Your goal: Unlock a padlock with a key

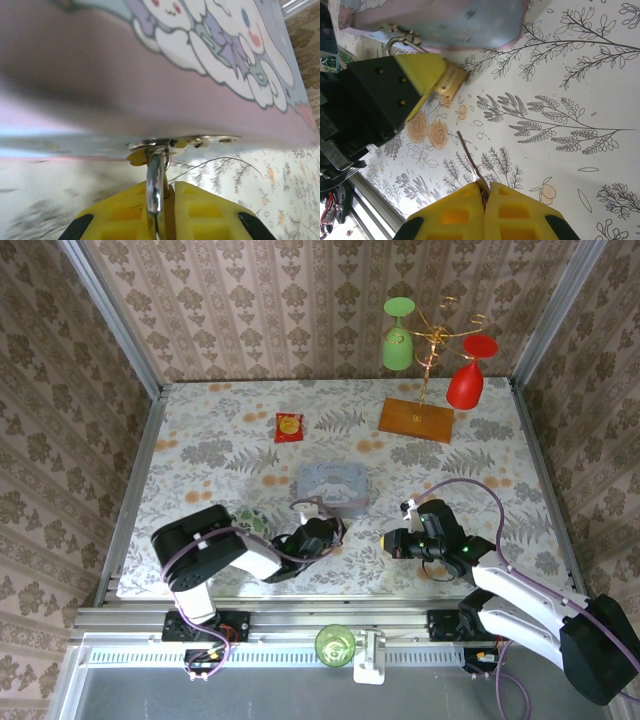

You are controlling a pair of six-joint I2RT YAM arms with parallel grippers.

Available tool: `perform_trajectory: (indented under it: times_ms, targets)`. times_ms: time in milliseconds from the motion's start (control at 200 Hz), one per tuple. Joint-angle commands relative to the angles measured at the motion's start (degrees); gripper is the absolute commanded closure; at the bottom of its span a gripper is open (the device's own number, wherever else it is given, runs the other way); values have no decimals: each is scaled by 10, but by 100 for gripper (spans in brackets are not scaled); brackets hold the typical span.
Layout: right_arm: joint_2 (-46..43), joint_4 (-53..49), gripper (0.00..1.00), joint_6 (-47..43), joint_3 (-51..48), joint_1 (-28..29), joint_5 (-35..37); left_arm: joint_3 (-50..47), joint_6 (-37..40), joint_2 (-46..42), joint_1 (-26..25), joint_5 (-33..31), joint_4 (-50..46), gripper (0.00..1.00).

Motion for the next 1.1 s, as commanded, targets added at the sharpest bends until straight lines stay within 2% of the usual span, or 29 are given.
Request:
perform_trajectory:
  times_ms: [0, 100, 175, 380, 595, 665, 860, 1010, 1095]
  targets:
    - [9, -1, 100, 3, -1, -2, 8, -56, -10, -25, 10, -39, -95, 89]
    - [25, 16, 100, 5, 0, -2, 1, -71, -8, -45, 13, -43, -101, 89]
    - [38, 33, 100, 4, 1, -2, -8, -68, -7, -42, 12, -39, -89, 83]
    - [65, 39, 100, -9, 23, -2, -5, -81, -59, 31, 11, -32, 30, 71]
    - [73, 39, 100, -11, 36, -2, -5, -92, -110, 109, -3, -49, 128, 71]
    - [72, 36, 100, -11, 36, -2, -4, -80, -120, 105, -13, -58, 97, 69]
    - [60, 25, 100, -11, 36, -1, 1, -43, -100, 26, -31, -94, -100, 65]
    - [64, 29, 100, -11, 37, -2, 3, -28, -120, 22, -29, -88, -136, 64]
    - [68, 34, 100, -9, 36, -2, 2, 5, -132, 16, -43, -100, -206, 63]
